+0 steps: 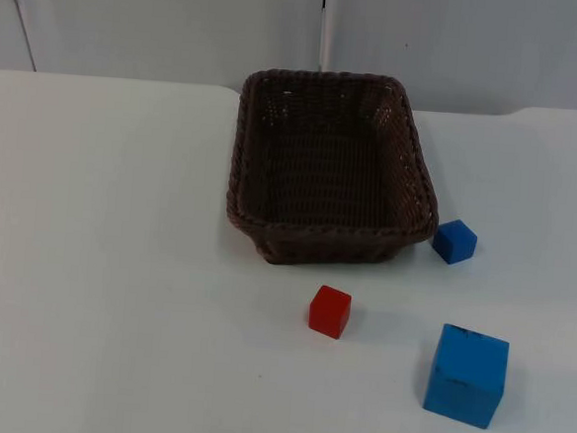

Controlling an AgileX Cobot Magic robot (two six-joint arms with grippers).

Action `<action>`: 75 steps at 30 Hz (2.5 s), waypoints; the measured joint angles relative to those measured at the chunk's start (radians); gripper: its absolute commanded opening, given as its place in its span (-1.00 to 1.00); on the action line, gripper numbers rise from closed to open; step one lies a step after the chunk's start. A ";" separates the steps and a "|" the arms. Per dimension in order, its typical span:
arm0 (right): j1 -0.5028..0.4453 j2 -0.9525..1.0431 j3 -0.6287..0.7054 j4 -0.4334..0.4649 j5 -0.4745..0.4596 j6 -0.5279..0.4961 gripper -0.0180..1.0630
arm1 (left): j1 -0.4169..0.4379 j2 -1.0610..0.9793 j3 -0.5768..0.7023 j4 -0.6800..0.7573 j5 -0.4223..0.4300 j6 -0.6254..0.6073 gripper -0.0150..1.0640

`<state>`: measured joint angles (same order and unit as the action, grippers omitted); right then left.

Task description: Pick up the basket with the left hand and place the largest block into the basket with the right hand.

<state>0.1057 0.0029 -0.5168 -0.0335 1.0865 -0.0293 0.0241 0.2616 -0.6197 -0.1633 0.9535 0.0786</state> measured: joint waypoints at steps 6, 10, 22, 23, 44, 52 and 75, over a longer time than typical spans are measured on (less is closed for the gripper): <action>0.000 0.000 0.000 0.000 0.000 0.000 0.98 | 0.000 0.080 0.000 -0.090 -0.054 0.041 0.84; 0.000 0.000 0.000 0.000 0.000 0.000 0.98 | 0.000 0.140 0.000 -0.104 -0.085 0.044 0.84; 0.000 0.000 0.000 0.000 0.000 0.007 0.98 | 0.000 0.317 -0.069 -0.193 -0.146 0.135 0.84; 0.000 0.000 0.000 0.000 0.000 0.009 0.98 | 0.000 0.335 -0.080 -0.198 -0.151 0.139 0.84; 0.000 0.000 0.000 0.000 0.000 0.011 0.98 | 0.000 0.644 -0.206 -0.285 -0.202 0.246 0.84; 0.000 0.000 0.000 0.007 0.000 0.011 0.98 | 0.000 0.745 -0.268 -0.327 -0.210 0.275 0.84; 0.000 0.000 0.000 0.007 0.000 0.011 0.98 | 0.000 1.166 -0.465 -0.535 -0.219 0.436 0.84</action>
<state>0.1057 0.0029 -0.5168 -0.0266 1.0865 -0.0180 0.0241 1.4279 -1.0852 -0.6986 0.7348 0.5143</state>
